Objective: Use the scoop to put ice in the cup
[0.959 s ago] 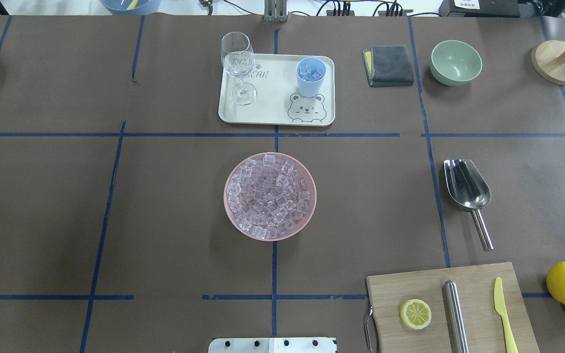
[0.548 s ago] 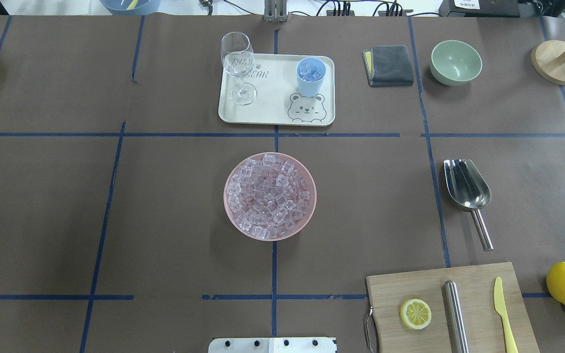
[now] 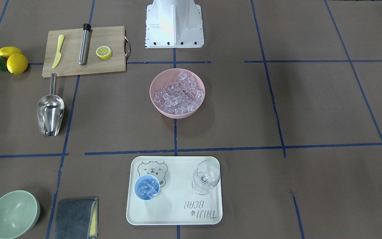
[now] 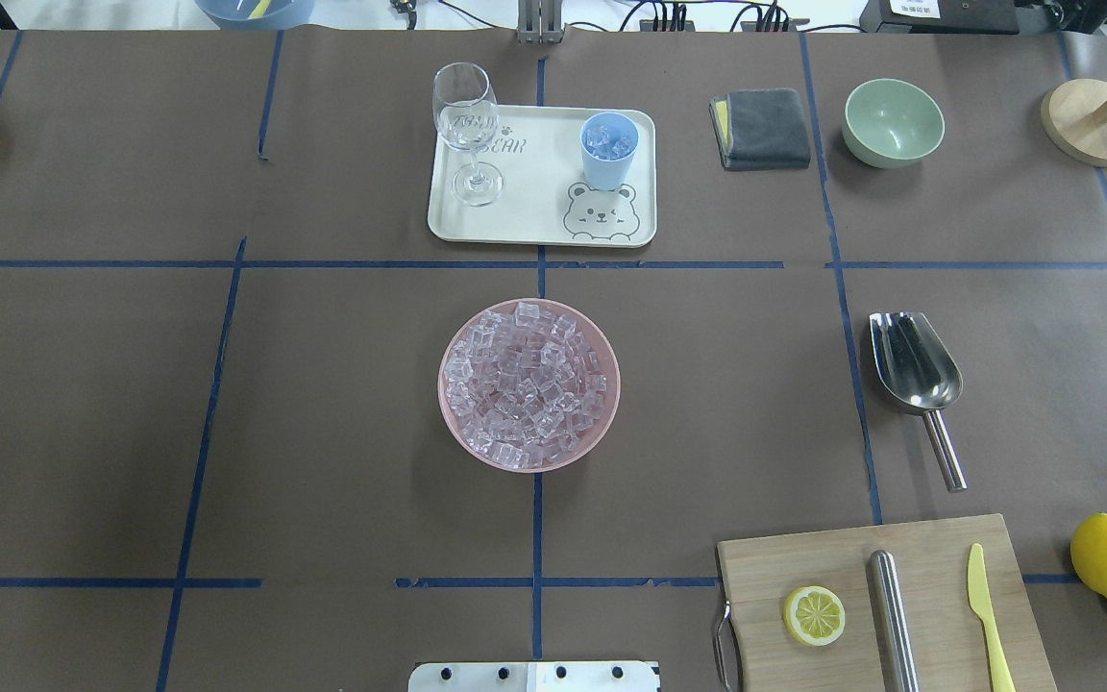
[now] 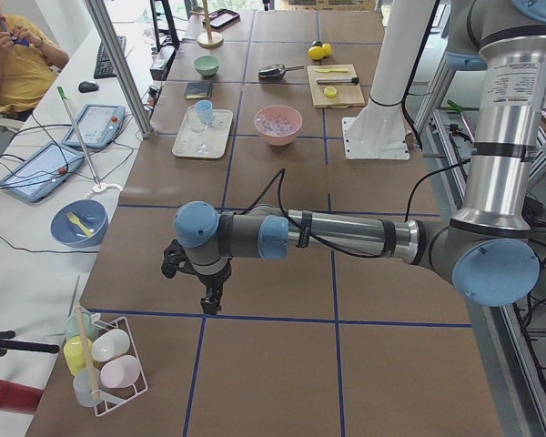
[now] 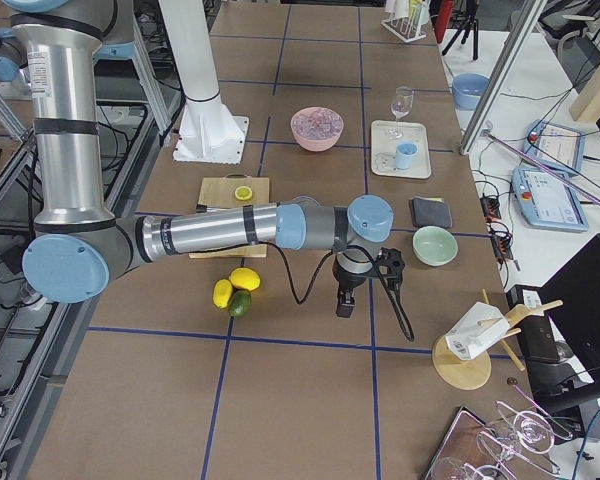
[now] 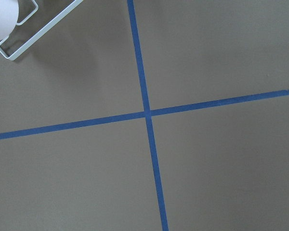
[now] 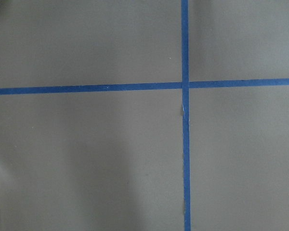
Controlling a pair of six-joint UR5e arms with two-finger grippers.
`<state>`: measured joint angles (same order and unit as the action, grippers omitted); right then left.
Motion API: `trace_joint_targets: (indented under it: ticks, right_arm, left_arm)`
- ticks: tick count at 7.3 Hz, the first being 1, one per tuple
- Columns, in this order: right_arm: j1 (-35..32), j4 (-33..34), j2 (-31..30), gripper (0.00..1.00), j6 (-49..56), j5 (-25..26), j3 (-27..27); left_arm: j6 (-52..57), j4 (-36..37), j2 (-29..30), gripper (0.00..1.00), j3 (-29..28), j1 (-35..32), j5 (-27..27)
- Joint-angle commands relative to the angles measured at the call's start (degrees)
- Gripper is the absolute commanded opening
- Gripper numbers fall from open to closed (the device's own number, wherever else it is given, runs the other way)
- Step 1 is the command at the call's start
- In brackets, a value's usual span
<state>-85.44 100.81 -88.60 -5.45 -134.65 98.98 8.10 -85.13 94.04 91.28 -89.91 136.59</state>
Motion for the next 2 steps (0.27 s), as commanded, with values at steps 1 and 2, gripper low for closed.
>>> trace_joint_targets:
  ticks: [1, 2]
  right_arm:
    - [0.0, 0.0, -0.1, 1.00, 0.0, 0.0, 0.0]
    - [0.0, 0.0, -0.1, 1.00, 0.0, 0.0, 0.0]
  left_arm:
    - [0.1, 0.1, 0.3, 1.00, 0.0, 0.0, 0.0]
    - [0.1, 0.1, 0.5, 1.00, 0.1, 0.0, 0.0]
